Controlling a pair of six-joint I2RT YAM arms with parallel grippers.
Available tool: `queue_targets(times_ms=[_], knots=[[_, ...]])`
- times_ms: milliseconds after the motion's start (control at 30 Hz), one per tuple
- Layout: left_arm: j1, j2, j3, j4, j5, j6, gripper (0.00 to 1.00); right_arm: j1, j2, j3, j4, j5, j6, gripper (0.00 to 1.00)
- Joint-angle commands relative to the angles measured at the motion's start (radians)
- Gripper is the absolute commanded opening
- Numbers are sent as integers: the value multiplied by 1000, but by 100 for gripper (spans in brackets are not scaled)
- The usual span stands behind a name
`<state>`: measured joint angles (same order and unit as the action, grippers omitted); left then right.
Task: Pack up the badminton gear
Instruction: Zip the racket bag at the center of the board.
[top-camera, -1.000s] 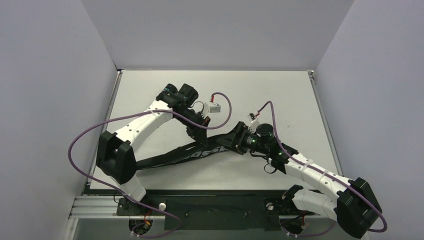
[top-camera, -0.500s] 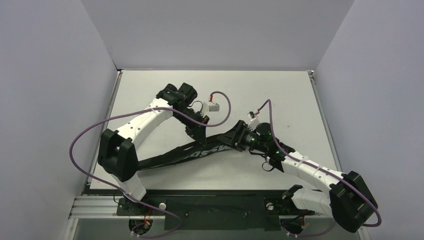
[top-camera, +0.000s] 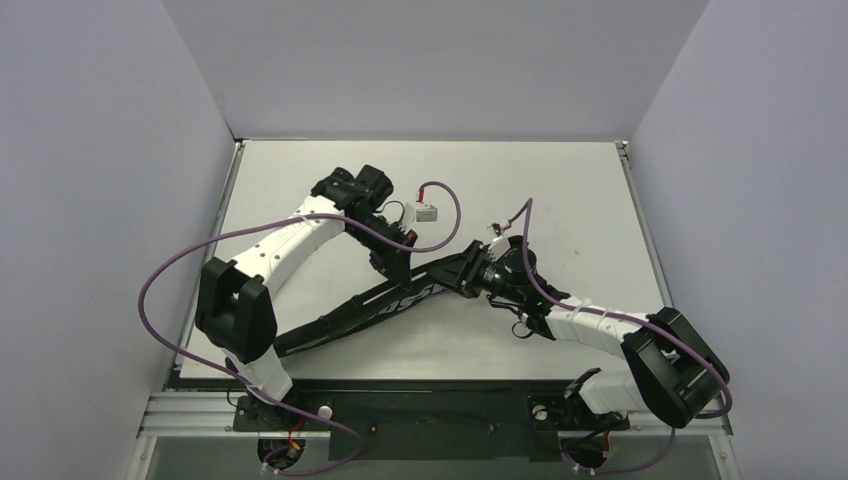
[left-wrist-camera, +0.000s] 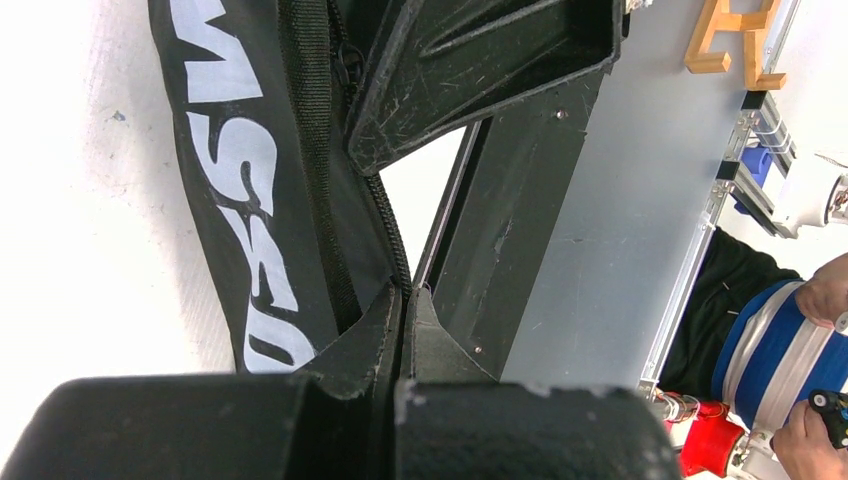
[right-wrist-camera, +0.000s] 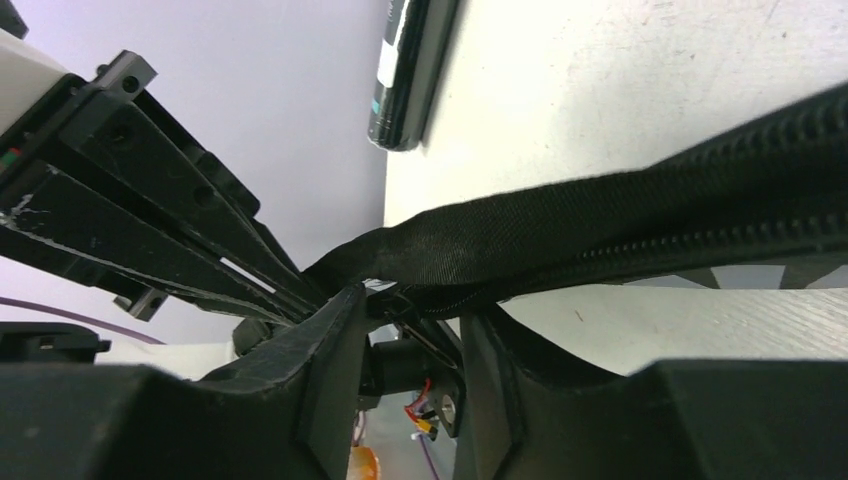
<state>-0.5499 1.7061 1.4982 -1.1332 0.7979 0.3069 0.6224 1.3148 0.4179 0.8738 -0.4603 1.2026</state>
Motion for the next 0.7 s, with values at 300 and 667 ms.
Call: queue_targets(times_ms=[300, 667], knots=[[-1, -21, 40, -8, 89, 9, 0, 18, -9, -9, 182, 19, 47, 11], [-3, -32, 33, -5, 82, 18, 0, 17, -107, -17, 37, 6, 3, 14]])
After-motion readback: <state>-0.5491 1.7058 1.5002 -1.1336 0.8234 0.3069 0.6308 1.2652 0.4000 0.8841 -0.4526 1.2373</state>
